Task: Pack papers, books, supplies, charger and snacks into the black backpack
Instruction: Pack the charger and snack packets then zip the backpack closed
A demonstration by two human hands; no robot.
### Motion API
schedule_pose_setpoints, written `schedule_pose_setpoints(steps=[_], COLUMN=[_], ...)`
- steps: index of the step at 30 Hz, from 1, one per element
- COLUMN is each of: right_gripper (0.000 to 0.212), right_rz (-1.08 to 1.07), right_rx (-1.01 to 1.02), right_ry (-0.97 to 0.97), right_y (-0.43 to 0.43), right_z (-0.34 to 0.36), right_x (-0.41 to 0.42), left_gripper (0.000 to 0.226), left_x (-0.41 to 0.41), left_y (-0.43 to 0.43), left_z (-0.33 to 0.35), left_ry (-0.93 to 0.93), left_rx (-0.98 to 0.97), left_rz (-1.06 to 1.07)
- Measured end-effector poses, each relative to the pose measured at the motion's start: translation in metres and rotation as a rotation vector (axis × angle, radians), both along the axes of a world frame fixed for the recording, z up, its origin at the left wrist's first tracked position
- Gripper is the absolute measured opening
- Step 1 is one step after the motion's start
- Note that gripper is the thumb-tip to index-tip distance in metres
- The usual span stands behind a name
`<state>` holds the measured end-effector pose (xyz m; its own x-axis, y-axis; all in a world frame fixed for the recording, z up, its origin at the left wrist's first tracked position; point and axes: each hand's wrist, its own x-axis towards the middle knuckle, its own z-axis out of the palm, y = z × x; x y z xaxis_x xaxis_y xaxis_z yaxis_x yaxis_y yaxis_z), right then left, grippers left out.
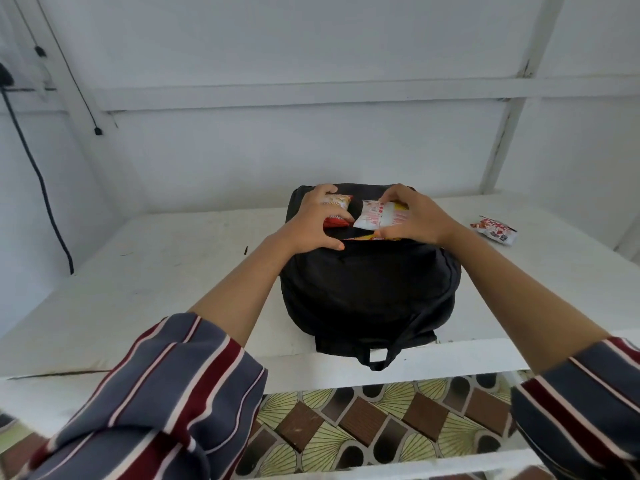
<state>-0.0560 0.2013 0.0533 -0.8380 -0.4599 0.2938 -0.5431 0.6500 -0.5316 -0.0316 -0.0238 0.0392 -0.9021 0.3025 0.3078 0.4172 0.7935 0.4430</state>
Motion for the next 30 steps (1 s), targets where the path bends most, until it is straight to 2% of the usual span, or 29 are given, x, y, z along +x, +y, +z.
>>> schedule_pose_setpoints(steps=[5, 8, 11, 14, 16, 20, 23, 26, 30], right_gripper=[0.05, 0.045, 0.045, 0.051, 0.053, 0.027, 0.024, 0.026, 0.015], right_rz=[0.041, 0.06, 0.118, 0.191, 0.2, 0.211, 0.146, 0.127, 0.168], right_rx=[-0.068, -0.126, -0.169, -0.114, -0.058, 0.06, 0.106, 0.103, 0.045], right_ry=[-0.013, -0.003, 0.047, 0.132, 0.237, 0.58, 0.829, 1.021, 1.242], right_y=[0.003, 0.002, -0.003, -0.01, -0.015, -0.019, -0.022, -0.024, -0.027], right_z=[0.003, -0.002, -0.012, -0.026, -0.033, -0.038, -0.039, -0.039, -0.039], right_x=[0.012, 0.022, 0.032, 0.037, 0.037, 0.022, 0.009, 0.01, 0.013], left_gripper=[0.038, 0.037, 0.035, 0.025, 0.028, 0.034, 0.032, 0.032, 0.033], left_x=[0.0, 0.002, 0.003, 0.001, -0.001, -0.003, -0.004, -0.005, -0.005], left_y=[0.002, 0.004, 0.006, 0.007, 0.007, 0.006, 0.006, 0.005, 0.005], left_z=[0.002, 0.005, 0.005, 0.002, 0.0, -0.001, 0.001, 0.002, 0.003], left_ry=[0.083, 0.145, 0.216, 0.246, 0.243, 0.212, 0.207, 0.191, 0.183], left_rx=[-0.046, 0.014, 0.069, 0.066, 0.068, 0.063, 0.056, 0.046, 0.064], left_rz=[-0.026, -0.02, -0.006, -0.007, -0.012, -0.018, -0.024, -0.019, -0.031])
